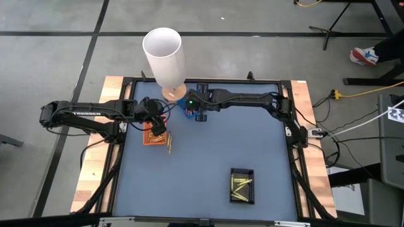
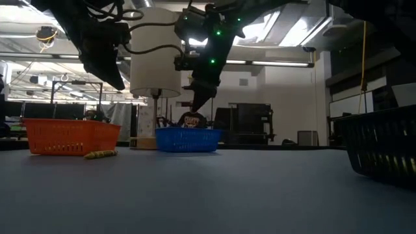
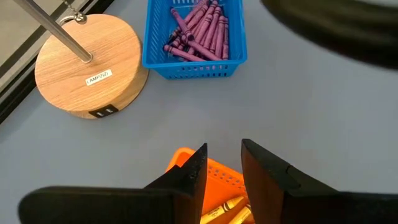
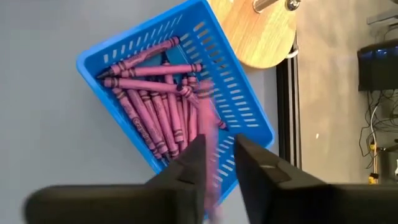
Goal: Sort crayons
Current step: Put the violet crayon into the blue bin, then put the yellow crayon into the orange bin
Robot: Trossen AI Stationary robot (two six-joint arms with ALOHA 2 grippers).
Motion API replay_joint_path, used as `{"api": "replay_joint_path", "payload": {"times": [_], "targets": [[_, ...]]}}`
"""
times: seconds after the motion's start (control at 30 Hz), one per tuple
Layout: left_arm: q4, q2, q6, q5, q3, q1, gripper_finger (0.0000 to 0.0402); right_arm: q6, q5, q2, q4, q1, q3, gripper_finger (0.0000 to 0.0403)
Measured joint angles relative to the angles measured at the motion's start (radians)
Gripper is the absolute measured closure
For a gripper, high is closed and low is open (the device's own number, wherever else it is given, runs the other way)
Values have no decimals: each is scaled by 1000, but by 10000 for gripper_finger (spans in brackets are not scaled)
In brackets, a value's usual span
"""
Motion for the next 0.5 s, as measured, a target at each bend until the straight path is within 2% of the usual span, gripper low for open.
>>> {"api": "replay_joint_path", "payload": {"times": [0.23, 0.33, 0.5], "targets": [[0, 0, 0, 0, 0, 0, 319, 1, 0, 0, 0, 2, 1, 240], [0, 0, 0, 0, 0, 0, 319, 2, -17, 0, 0, 2, 1, 221], [0, 0, 0, 0, 0, 0, 319, 4, -106, 0, 0, 2, 1, 208]]}}
